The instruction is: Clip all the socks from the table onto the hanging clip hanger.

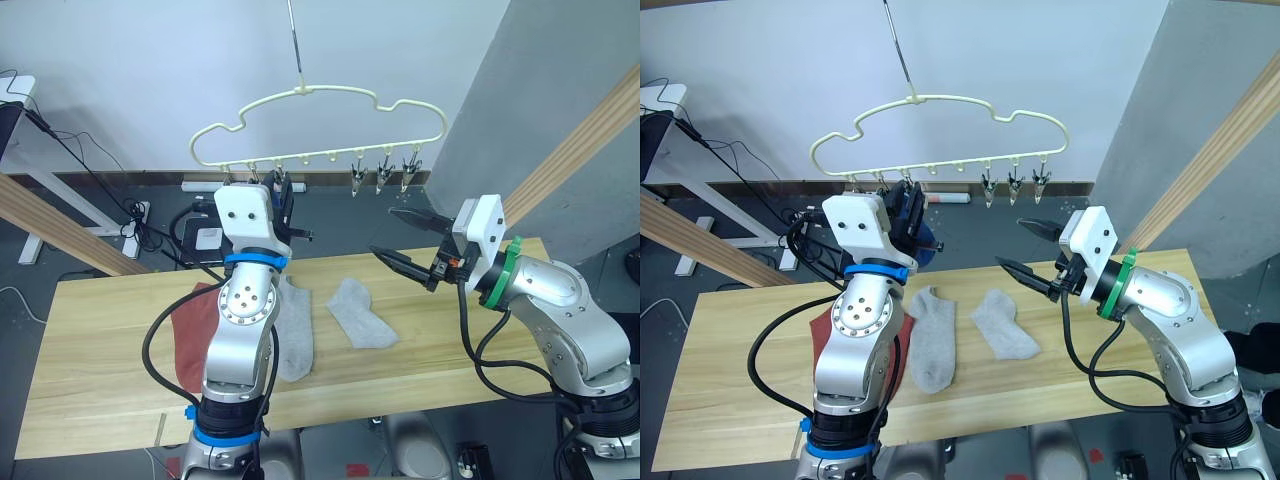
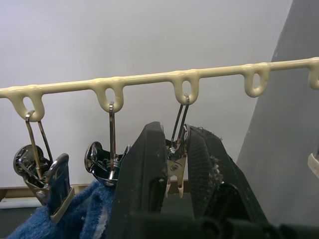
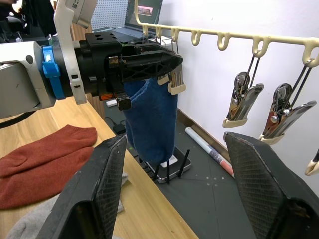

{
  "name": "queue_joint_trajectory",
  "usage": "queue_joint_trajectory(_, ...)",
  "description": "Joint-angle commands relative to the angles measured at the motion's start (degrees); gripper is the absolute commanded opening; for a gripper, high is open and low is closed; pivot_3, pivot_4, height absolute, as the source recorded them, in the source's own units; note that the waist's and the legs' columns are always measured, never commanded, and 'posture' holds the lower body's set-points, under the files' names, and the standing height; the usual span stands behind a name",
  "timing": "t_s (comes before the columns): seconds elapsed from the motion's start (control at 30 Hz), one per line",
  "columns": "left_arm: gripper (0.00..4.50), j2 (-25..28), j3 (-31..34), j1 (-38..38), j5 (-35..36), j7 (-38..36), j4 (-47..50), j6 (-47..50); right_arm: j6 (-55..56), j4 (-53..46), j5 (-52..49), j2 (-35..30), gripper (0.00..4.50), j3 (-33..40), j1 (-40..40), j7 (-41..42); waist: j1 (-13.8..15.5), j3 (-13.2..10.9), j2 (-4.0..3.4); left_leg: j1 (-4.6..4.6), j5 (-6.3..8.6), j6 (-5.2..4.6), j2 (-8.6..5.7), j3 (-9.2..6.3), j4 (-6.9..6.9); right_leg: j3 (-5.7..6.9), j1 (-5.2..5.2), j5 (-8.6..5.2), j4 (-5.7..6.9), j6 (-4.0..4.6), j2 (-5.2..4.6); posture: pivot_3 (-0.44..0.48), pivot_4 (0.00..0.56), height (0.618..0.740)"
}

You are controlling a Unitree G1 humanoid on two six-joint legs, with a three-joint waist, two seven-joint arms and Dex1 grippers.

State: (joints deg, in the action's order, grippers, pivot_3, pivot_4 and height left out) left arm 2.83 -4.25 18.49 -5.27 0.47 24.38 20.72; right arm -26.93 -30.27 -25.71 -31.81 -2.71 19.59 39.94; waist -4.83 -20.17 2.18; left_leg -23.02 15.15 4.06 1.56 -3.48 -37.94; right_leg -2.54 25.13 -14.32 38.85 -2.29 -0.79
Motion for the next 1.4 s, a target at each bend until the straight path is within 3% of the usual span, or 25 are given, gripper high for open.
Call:
queue_joint_trajectory(0.03,0.51,0.7,-0.5,-0.6,1.0,-2.1,3.2,-1.1,-0.8,-2.0,1.5,-1.8,3.24,-1.7,-1.3,0.5,0.0,0.0,0.0,0.0,0.0,0.0,0.0,0.0,0.0,0.0,0.0,0.0,0.0,0.0,0.0,-0.15,0.347,0.74)
queue_joint_trajectory(0.13,0.51,2.5,0.7,-0.7,4.1,-5.9,4.6,0.8,-1.7,-1.5,5.6,-3.5,3.84,-5.9,-3.9,-0.2,0.0,0.0,0.0,0.0,0.0,0.0,0.0,0.0,0.0,0.0,0.0,0.0,-0.01,0.0,0.0,-0.129,0.347,0.74)
queue_joint_trajectory(0.2,0.51,3.7,1.8,-0.6,5.9,-7.8,5.4,2.0,-2.6,-1.6,8.1,-3.1,4.47,-8.3,-4.9,-2.1,0.0,0.0,0.0,0.0,0.0,0.0,0.01,-0.01,0.02,0.02,0.01,-0.03,-0.01,-0.04,0.0,-0.124,0.344,0.74)
queue_joint_trajectory(0.37,0.51,8.0,6.2,0.9,13.8,-14.1,7.8,6.9,-3.4,1.7,19.8,2.0,4.5,-18.5,-6.2,-10.4,-0.1,0.0,0.0,0.02,-0.01,0.02,0.06,0.0,0.02,0.0,0.05,-0.1,0.03,-0.16,0.04,-0.114,0.345,0.74)
queue_joint_trajectory(0.57,0.51,12.4,8.7,1.8,19.9,-18.9,9.0,10.0,-7.8,9.4,28.5,11.3,4.5,-25.8,-4.9,-18.1,0.0,0.0,-0.01,0.01,-0.02,0.04,0.06,0.01,0.01,-0.02,0.06,-0.11,0.01,-0.18,0.02,-0.103,0.345,0.74)
queue_joint_trajectory(0.8,0.51,14.1,9.1,2.1,21.3,-18.7,8.4,10.6,-13.2,14.7,34.5,20.3,4.5,-26.2,-7.2,-27.0,0.2,0.0,-0.01,-0.03,-0.01,0.04,0.06,-0.03,0.04,0.01,0.1,-0.1,-0.01,-0.16,-0.01,-0.088,0.343,0.74)
queue_joint_trajectory(1.17,0.51,15.0,8.7,0.8,21.9,-18.7,9.0,10.8,-18.6,17.5,31.8,28.3,4.5,-21.4,-11.5,-28.6,0.1,0.0,-0.01,-0.02,-0.01,0.04,0.1,-0.03,0.07,0.0,0.12,-0.11,0.01,-0.17,0.02,-0.085,0.341,0.74)
queue_joint_trajectory(1.27,0.51,15.2,8.8,0.6,22.3,-19.0,9.0,10.7,-18.1,18.4,31.1,29.5,3.96,-20.0,-11.0,-28.5,0.1,0.0,-0.01,-0.02,-0.01,0.04,0.09,-0.02,0.06,-0.01,0.12,-0.11,0.0,-0.17,0.02,-0.085,0.341,0.74)
queue_joint_trajectory(1.4,0.51,15.4,9.4,0.4,24.2,-19.7,9.1,11.6,-17.4,19.8,29.4,29.9,2.66,-17.4,-10.2,-27.8,0.1,0.0,-0.01,-0.02,-0.01,0.04,0.08,-0.03,0.06,0.0,0.12,-0.11,0.0,-0.17,0.02,-0.085,0.343,0.74)
